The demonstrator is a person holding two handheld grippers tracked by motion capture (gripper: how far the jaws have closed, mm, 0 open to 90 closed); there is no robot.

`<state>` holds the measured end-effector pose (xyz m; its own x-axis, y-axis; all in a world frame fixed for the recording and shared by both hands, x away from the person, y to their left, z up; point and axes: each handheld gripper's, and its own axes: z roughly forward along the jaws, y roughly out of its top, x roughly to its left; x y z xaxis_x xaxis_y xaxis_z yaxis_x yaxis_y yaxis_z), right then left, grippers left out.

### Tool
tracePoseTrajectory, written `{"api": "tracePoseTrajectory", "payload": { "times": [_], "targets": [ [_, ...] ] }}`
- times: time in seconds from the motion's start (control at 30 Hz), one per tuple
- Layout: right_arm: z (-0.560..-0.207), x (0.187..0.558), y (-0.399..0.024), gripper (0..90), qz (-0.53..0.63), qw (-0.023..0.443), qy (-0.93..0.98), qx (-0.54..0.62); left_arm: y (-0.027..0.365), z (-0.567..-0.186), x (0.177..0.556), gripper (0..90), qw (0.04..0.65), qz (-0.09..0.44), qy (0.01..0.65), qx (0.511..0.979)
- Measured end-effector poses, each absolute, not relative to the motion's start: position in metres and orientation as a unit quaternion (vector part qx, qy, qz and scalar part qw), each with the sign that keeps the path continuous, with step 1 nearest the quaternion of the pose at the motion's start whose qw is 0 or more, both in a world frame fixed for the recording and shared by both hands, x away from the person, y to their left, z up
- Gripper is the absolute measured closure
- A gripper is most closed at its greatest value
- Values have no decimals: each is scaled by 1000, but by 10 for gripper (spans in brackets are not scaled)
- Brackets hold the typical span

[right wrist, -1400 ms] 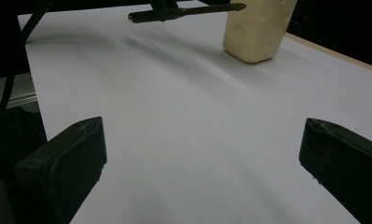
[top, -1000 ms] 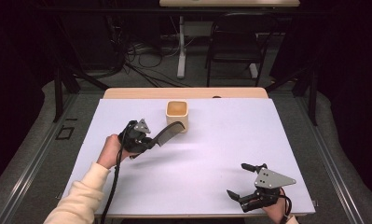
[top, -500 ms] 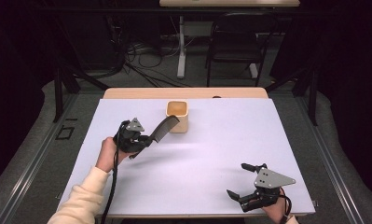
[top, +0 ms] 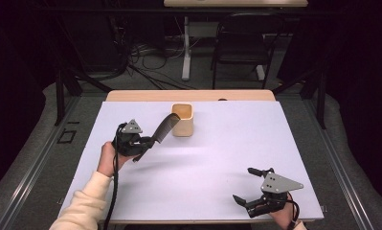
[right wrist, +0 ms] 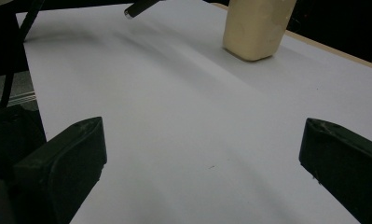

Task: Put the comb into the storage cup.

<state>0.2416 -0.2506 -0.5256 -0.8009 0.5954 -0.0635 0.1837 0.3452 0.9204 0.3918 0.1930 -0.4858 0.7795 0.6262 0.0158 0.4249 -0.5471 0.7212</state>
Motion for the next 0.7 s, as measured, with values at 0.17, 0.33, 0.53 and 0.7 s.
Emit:
{"api": "tracePoseTrajectory", "payload": {
  "times": [0.17,0.33,0.53,0.7],
  "targets": [
    [-526,242,-251,1,517,199,795,245,193,-485,390,723,379,147,309,860],
    [-526,242,-251,1,517,199,795,247,195,-486,389,723,387,160,319,851],
    [-526,242,-252,1,516,199,796,247,197,-488,390,723,400,171,333,837],
    [-526,242,-252,1,516,199,795,248,201,-489,391,722,415,183,343,823]
  ]
}}
